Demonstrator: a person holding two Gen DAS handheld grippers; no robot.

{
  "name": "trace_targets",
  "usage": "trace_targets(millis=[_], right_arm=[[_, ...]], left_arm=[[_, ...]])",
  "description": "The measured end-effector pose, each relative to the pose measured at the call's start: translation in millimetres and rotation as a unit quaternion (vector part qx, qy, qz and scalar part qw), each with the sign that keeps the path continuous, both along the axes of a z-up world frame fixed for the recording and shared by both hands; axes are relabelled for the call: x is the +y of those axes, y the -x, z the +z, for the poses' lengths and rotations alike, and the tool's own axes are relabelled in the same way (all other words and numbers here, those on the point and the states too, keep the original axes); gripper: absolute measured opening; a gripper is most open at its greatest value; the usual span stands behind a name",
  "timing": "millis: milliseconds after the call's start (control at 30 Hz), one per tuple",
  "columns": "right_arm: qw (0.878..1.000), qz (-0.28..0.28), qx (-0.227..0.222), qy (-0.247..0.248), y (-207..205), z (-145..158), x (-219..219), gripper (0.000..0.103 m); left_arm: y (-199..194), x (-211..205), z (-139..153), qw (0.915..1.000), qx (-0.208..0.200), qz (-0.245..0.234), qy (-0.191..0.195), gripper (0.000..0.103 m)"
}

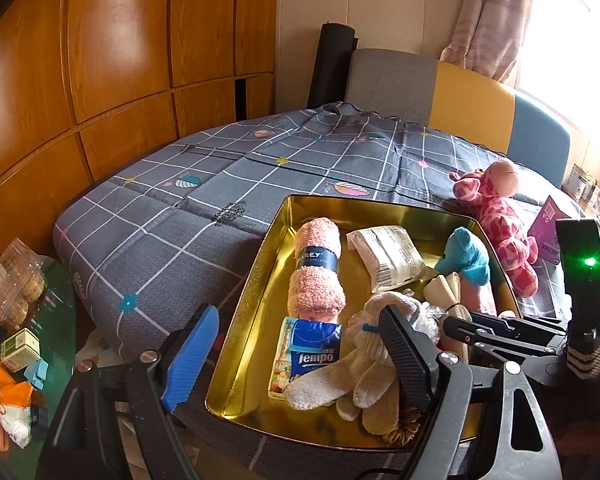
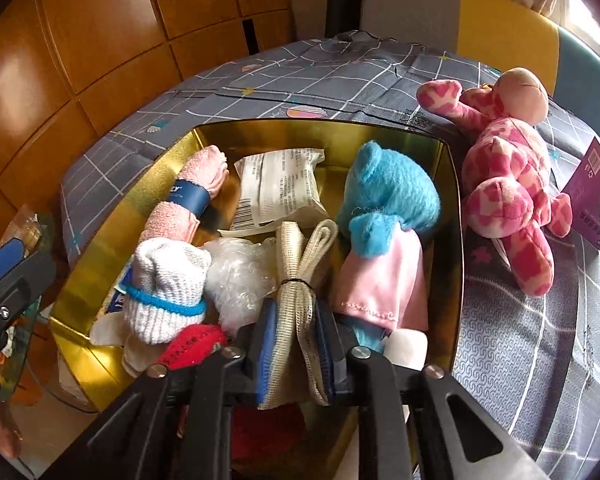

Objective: Organize soft objects

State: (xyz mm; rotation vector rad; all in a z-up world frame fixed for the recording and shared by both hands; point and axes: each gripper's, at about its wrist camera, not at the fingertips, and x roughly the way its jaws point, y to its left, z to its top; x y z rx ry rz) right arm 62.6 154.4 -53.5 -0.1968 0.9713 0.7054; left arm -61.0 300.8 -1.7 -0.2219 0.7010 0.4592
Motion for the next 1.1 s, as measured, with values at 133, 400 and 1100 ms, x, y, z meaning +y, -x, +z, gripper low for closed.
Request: trace_targets(millis=[133,400,1100], right_arm=[[1.0,0.001,-0.008,-0.009,7,6,-5,0.025],[0.999,-0.01,-0.049,-0.01,23,25,-14,0.034],[0.983,-0.127,-0.131,-0.029,69,44,-85,0.041]], left_arm=[[0,-5,3,1.0,-0.004,-0.003,0.0,0.091],[2,-14,9,0.9999,-0.011,-0.008,-0.002,0.096],[12,-62,31,0.9982,-0.031,0.009,-0.051,0.103]])
